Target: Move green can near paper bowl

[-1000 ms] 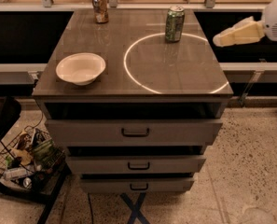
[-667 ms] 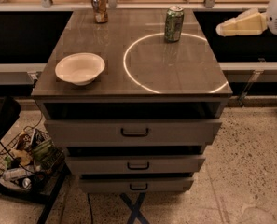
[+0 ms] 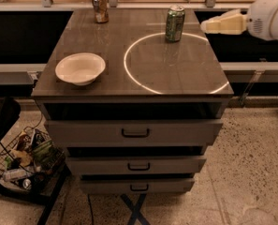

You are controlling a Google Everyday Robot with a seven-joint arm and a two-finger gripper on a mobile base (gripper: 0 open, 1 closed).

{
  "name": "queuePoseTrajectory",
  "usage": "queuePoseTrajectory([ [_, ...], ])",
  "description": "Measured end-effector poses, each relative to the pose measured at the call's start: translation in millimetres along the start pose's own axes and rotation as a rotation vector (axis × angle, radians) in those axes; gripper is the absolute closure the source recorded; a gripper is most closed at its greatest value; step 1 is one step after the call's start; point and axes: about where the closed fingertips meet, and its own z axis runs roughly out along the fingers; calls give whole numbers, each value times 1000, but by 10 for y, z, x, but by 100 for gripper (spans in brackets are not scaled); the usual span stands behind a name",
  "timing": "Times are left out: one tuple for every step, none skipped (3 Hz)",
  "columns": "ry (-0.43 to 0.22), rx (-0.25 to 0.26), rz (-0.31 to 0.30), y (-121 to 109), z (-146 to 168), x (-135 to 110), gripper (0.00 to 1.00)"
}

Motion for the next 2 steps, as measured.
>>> queuePoseTrajectory([
  [-64,-67,56,179,510,50,0],
  [-111,-123,62,337,961,86,0],
])
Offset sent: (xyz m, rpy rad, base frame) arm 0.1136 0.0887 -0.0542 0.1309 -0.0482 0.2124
